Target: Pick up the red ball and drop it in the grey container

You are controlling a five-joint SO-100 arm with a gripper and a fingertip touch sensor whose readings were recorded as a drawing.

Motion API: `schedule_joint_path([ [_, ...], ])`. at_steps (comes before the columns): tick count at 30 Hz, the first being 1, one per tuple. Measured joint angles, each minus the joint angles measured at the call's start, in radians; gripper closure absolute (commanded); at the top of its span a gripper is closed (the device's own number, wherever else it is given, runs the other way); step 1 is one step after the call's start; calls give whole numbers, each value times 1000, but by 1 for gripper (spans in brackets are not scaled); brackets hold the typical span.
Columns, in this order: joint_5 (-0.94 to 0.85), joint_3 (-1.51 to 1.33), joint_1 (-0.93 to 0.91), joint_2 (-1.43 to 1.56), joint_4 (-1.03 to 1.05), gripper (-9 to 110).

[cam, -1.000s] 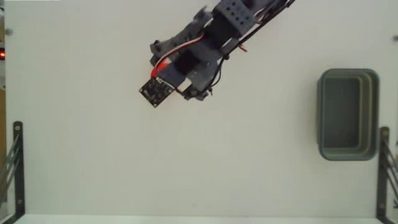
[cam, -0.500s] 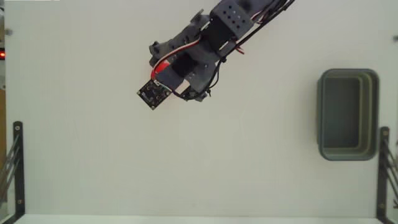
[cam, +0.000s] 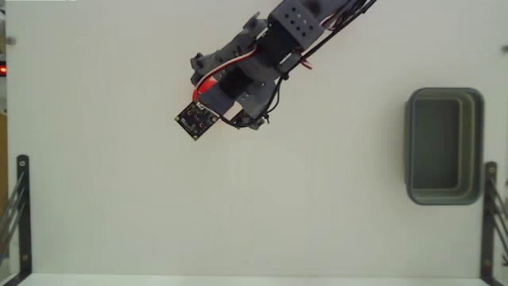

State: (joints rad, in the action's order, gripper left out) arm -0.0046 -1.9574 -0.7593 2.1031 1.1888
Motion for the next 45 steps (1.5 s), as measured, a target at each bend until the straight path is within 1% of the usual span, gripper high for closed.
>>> schedule_joint_path([
  [7, 2, 0, -21, 0, 0, -9],
  [45, 0, 12, -18, 0, 0, -9],
])
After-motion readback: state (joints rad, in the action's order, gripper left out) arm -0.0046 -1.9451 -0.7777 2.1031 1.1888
